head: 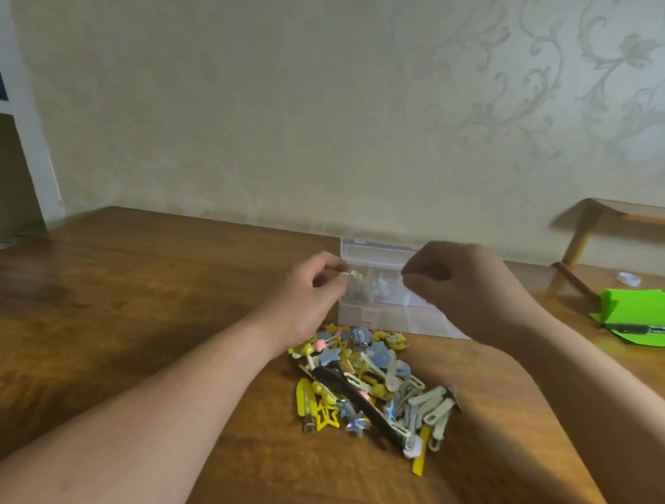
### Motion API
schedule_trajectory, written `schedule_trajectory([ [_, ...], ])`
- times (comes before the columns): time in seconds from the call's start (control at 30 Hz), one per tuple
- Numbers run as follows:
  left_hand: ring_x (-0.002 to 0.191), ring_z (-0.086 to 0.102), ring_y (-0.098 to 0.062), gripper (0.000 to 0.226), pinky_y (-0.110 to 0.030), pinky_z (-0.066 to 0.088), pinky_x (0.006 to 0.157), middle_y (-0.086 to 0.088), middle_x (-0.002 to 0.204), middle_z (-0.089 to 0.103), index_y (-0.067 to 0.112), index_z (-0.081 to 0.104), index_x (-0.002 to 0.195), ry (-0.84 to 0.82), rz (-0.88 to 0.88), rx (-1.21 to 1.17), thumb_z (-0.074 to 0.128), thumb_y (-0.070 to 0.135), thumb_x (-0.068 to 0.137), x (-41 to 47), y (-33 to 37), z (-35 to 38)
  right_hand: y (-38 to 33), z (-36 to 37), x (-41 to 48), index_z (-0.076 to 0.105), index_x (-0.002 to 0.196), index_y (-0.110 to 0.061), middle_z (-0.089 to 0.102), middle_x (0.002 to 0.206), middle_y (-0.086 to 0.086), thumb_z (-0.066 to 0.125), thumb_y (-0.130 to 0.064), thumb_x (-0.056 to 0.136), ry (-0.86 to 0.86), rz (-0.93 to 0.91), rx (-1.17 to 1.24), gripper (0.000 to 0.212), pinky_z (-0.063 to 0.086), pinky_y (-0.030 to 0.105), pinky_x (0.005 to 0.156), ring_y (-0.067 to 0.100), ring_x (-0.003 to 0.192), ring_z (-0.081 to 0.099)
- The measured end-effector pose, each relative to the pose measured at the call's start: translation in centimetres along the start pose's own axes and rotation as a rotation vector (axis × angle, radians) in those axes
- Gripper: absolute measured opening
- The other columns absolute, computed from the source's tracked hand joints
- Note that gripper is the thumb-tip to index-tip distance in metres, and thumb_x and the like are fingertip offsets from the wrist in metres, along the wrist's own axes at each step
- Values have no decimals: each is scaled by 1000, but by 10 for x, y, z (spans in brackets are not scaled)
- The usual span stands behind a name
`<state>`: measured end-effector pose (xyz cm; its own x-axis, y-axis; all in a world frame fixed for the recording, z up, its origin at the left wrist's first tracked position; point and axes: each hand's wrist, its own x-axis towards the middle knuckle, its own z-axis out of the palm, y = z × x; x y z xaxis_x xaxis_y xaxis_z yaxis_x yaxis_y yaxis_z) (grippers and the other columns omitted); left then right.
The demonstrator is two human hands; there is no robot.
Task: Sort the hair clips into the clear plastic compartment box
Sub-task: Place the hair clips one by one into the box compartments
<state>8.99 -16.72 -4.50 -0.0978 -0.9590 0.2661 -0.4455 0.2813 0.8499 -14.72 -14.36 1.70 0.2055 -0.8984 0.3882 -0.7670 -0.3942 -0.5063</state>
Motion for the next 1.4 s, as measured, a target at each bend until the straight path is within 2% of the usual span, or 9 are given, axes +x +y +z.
schedule_trajectory([
  [0.13, 108, 63, -11, 25, -31, 50, 93, 4, 114, 65, 35, 66, 131, 24, -3, 4, 56, 38, 108, -1, 2, 1, 12, 4, -25, 77, 103, -38, 73, 95, -26, 70, -26, 98, -138, -33, -106, 15, 43, 5, 70, -11, 88, 64],
  [0.33, 104, 63, -13, 26, -34, 51, 93, 3, 110, 65, 33, 66, 132, 47, -8, 9, 57, 35, 108, -1, 1, 2, 10, 10, -29, 77, 95, -34, 74, 84, -16, 69, -38, 99, -269, -22, -58, 10, 48, 16, 64, 0, 75, 67],
  [0.5, 104, 63, -14, 26, -35, 51, 95, 1, 110, 64, 31, 66, 132, 42, -2, 31, 56, 34, 109, -1, 2, 2, 0, 14, -31, 75, 104, -37, 74, 92, -15, 69, -61, 93, -387, -27, -47, 27, 56, 23, 68, 2, 81, 70],
  [0.57, 105, 63, -15, 26, -35, 51, 96, -1, 110, 65, 31, 66, 132, 41, 0, 35, 56, 33, 109, -1, 3, 2, -1, 15, -32, 75, 111, -37, 71, 95, -17, 71, -56, 94, -406, -44, -87, 26, 55, 22, 70, 1, 85, 67],
  [0.73, 104, 63, -18, 24, -42, 52, 100, -3, 109, 65, 34, 67, 130, 45, 2, 29, 57, 34, 108, -1, 0, 2, 1, 12, -31, 73, 104, -36, 69, 94, -16, 74, -38, 95, -399, -54, -48, 9, 51, 19, 68, 3, 84, 64],
  [0.93, 104, 63, -15, 26, -38, 52, 95, -1, 111, 64, 32, 65, 132, 30, -1, 24, 55, 34, 109, -2, 2, 1, 4, 5, -30, 74, 117, -39, 72, 100, -18, 68, -32, 102, -439, -65, -41, 18, 53, 16, 73, -2, 90, 67],
  [1.1, 106, 60, -10, 25, -34, 50, 92, 3, 113, 63, 36, 66, 130, 31, -3, 23, 56, 38, 108, -1, -1, 1, 9, -12, -28, 75, 107, -41, 74, 94, -23, 63, -26, 105, -352, -70, -39, 19, 48, 5, 71, -11, 88, 65],
  [1.33, 108, 61, -9, 29, -30, 52, 92, 5, 115, 64, 34, 63, 135, -12, 16, 54, 55, 40, 109, 0, -1, 2, 17, -10, -13, 72, 103, -26, 75, 83, -5, 69, -26, 101, -55, 95, 175, 3, 49, 26, 61, 0, 62, 65],
  [1.4, 107, 62, -10, 29, -32, 52, 90, 6, 113, 64, 35, 63, 135, -9, 19, 51, 55, 41, 108, 2, -4, 2, 16, -10, 5, 73, 98, -24, 77, 84, -3, 73, -24, 97, -4, 155, 188, 1, 51, 31, 62, 7, 67, 68],
])
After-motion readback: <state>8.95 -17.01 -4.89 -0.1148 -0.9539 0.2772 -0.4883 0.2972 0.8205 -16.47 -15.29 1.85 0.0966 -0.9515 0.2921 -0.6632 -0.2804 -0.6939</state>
